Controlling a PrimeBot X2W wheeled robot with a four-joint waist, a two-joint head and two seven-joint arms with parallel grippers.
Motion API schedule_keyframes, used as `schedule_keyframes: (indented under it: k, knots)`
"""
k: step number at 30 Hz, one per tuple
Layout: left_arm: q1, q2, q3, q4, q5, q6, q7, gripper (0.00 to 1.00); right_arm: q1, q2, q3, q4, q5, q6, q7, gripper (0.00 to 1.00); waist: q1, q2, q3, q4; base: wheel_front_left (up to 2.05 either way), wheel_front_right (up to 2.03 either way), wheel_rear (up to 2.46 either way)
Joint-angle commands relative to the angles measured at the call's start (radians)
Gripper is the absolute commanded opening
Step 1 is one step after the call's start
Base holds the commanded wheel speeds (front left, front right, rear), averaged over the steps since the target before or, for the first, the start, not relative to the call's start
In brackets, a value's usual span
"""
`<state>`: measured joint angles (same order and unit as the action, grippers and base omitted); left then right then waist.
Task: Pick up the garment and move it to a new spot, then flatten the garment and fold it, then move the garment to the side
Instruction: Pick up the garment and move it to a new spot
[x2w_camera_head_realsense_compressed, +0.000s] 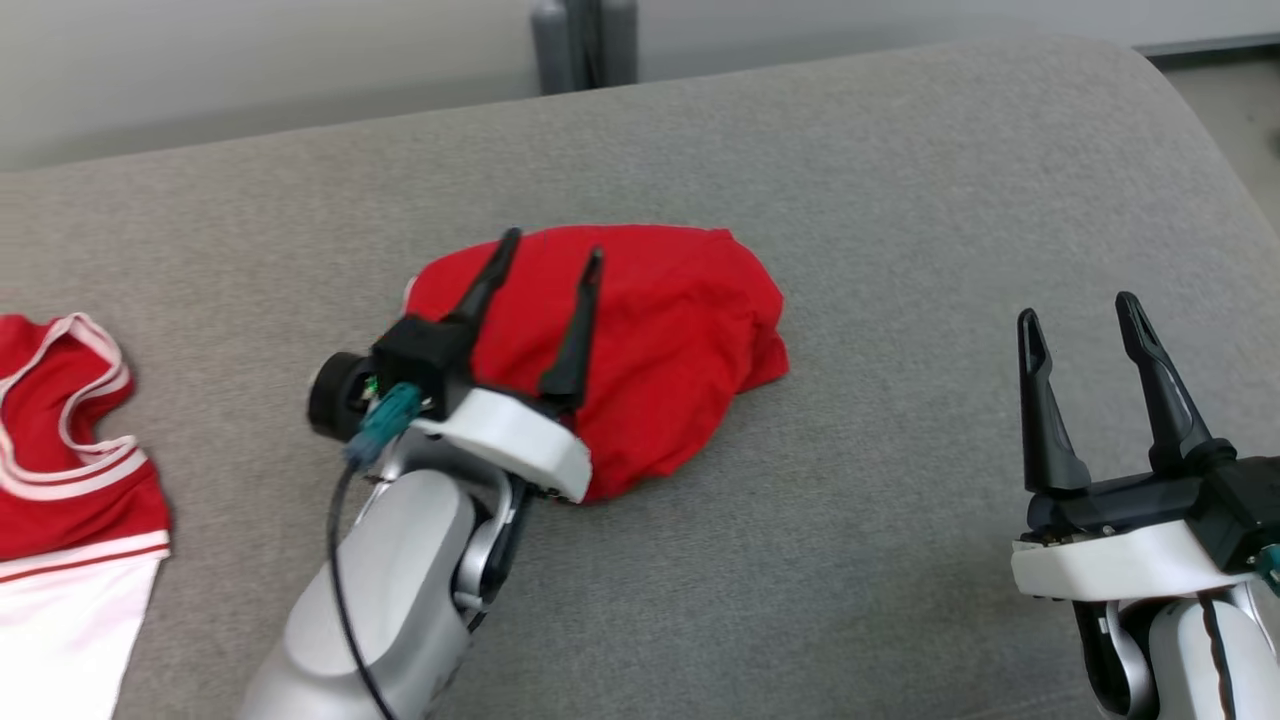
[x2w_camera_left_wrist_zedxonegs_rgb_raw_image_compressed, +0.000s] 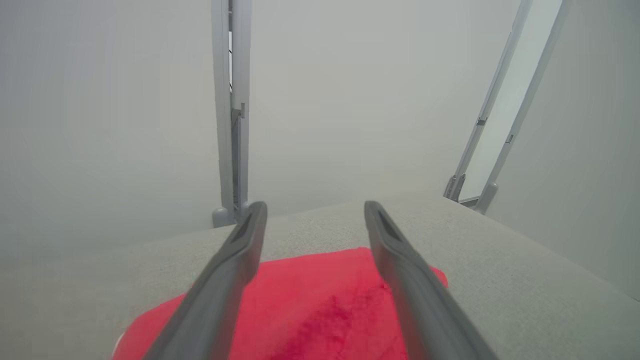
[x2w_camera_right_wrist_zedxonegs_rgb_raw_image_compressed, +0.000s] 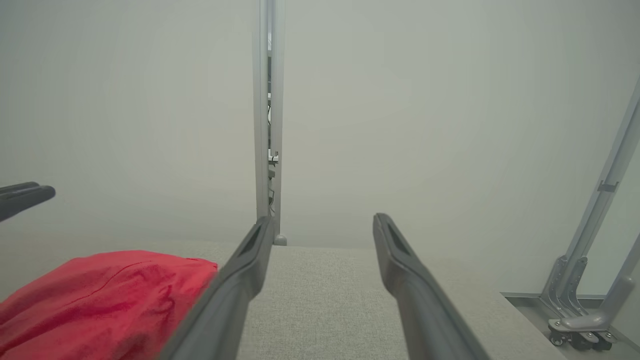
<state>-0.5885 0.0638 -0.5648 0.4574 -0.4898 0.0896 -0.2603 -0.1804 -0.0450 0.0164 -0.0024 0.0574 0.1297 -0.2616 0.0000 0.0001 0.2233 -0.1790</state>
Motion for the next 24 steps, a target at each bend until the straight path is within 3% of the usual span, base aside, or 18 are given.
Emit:
schedule_keyframes:
  k: [1,7,14,18,24]
  knots:
    - [0.041,0.013,0.040,-0.045,0.029,0.009,-0.004,1.00,0.010,-0.006,0.000,0.000,-0.005,0.002,-0.004,1.00,0.0000,-0.0001,-0.036,0.044,0.00,0.00,0.00]
    - [0.212,0.018,0.211,-0.226,0.116,0.010,-0.003,1.00,0.033,-0.006,0.006,0.004,-0.014,0.002,-0.004,1.00,0.0000,-0.0001,-0.073,0.103,0.00,0.00,0.00]
    - [0.433,-0.006,0.408,-0.367,0.200,-0.019,-0.003,1.00,0.063,-0.006,0.052,0.019,-0.013,0.002,-0.004,1.00,0.0000,-0.0001,-0.091,0.143,0.00,0.00,0.00]
    - [0.498,-0.012,0.453,-0.430,0.218,-0.025,-0.003,1.00,0.072,-0.006,0.071,0.029,-0.008,0.002,-0.004,1.00,0.0000,-0.0001,-0.099,0.150,0.00,0.00,0.00]
    - [0.545,-0.012,0.441,-0.478,0.202,-0.011,-0.003,1.00,0.086,-0.006,0.092,0.044,-0.006,0.002,-0.004,1.00,0.0000,-0.0001,-0.113,0.154,0.00,0.00,0.00]
